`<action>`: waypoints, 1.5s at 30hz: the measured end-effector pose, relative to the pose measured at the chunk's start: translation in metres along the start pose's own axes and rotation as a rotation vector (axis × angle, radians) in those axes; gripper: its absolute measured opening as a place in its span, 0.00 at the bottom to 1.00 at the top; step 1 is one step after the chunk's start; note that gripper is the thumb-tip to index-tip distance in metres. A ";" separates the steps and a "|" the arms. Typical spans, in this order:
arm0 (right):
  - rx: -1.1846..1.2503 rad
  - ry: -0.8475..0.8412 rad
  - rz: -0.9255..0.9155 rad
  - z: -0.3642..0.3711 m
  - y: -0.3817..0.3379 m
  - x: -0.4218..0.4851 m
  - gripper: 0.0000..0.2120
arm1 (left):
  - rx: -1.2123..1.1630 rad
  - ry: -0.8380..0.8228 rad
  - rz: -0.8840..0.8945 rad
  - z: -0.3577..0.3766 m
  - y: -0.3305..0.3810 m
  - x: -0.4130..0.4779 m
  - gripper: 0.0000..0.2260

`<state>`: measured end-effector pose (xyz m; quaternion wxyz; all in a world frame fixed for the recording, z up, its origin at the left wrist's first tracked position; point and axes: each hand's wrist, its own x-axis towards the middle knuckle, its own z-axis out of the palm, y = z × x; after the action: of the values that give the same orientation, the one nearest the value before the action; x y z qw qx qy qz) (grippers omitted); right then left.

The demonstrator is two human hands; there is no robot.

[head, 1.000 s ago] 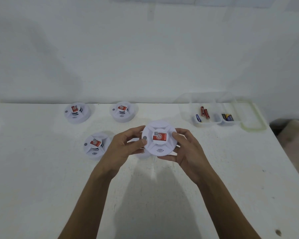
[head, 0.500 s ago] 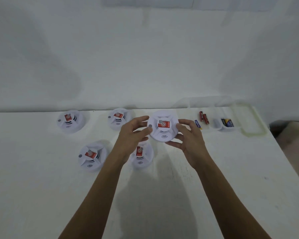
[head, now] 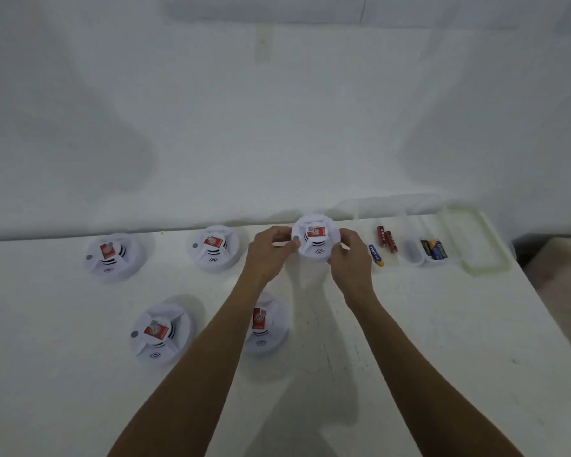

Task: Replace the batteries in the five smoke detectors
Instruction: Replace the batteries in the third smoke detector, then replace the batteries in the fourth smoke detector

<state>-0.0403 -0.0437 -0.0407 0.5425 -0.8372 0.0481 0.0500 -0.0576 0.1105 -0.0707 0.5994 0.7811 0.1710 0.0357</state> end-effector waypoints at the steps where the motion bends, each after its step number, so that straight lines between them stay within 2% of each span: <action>1: -0.053 -0.003 -0.010 0.001 0.001 0.002 0.14 | 0.025 -0.005 -0.006 0.002 -0.003 0.003 0.11; 5: -0.212 0.000 -0.019 0.003 0.010 0.008 0.13 | 0.101 -0.037 -0.013 0.011 -0.010 0.012 0.12; 14: -0.284 -0.001 -0.002 0.007 0.022 0.012 0.15 | 0.260 -0.035 -0.015 0.020 -0.006 0.017 0.13; 18: -0.265 0.006 -0.021 0.009 0.023 0.009 0.13 | 0.269 -0.067 -0.039 0.015 -0.001 0.013 0.16; 22: -0.270 -0.010 -0.080 0.013 0.015 -0.003 0.21 | 0.247 -0.090 -0.020 0.000 0.002 0.004 0.17; 26: -0.230 0.017 -0.287 0.025 -0.003 -0.019 0.16 | 0.185 0.049 0.068 -0.025 0.009 -0.011 0.13; 28: -0.190 -0.025 -0.310 0.034 -0.018 -0.025 0.14 | 0.213 0.190 0.154 -0.041 0.011 -0.019 0.11; 30: -0.127 -0.141 -0.279 0.045 -0.029 -0.025 0.14 | 0.227 0.313 0.193 -0.058 0.010 -0.025 0.11; 34: -0.164 -0.342 -0.246 0.075 -0.039 -0.017 0.15 | 0.413 0.445 0.059 -0.092 -0.008 -0.020 0.14; 36: -0.209 -0.411 -0.226 0.089 -0.042 -0.015 0.16 | 0.530 0.404 -0.069 -0.104 -0.017 -0.016 0.16; 39: -0.258 -0.501 -0.125 0.106 -0.043 -0.010 0.18 | 0.491 0.320 -0.242 -0.112 -0.025 -0.015 0.21; 42: -0.293 -0.544 -0.078 0.120 -0.041 -0.006 0.09 | 0.434 0.280 -0.267 -0.114 -0.032 -0.014 0.20; 45: -0.311 -0.550 -0.045 0.129 -0.039 -0.005 0.09 | 0.401 0.322 -0.235 -0.113 -0.033 -0.013 0.14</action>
<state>-0.0439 0.0900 -0.0568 0.4015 -0.8662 -0.1271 0.2691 -0.1068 0.2184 -0.0682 0.3981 0.8432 0.3571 0.0551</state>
